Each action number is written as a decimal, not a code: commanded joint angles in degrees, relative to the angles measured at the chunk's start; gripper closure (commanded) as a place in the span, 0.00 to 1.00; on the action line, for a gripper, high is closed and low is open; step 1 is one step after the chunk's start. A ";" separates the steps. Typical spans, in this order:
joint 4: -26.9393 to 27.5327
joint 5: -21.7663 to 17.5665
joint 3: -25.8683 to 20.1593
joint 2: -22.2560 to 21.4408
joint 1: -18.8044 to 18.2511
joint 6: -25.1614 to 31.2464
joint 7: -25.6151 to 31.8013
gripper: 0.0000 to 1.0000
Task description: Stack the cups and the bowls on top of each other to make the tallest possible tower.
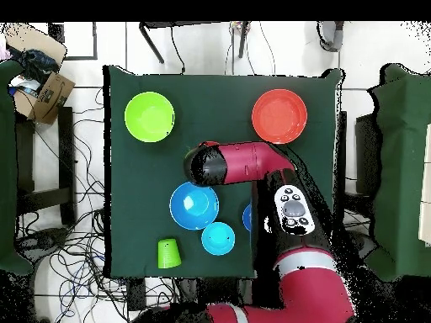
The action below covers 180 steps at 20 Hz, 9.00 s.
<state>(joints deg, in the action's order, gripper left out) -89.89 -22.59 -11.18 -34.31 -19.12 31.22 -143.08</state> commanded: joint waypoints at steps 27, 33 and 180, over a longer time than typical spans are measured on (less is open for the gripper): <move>-8.42 -2.54 -12.59 -10.47 -8.04 7.88 16.66 0.00; -9.63 -4.58 -13.01 -10.25 -10.12 7.13 17.80 0.00; -8.75 -14.43 5.56 5.58 -0.19 -1.06 4.66 0.00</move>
<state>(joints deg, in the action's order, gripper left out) -97.84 -40.13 -0.78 -29.01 -19.44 21.64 -143.08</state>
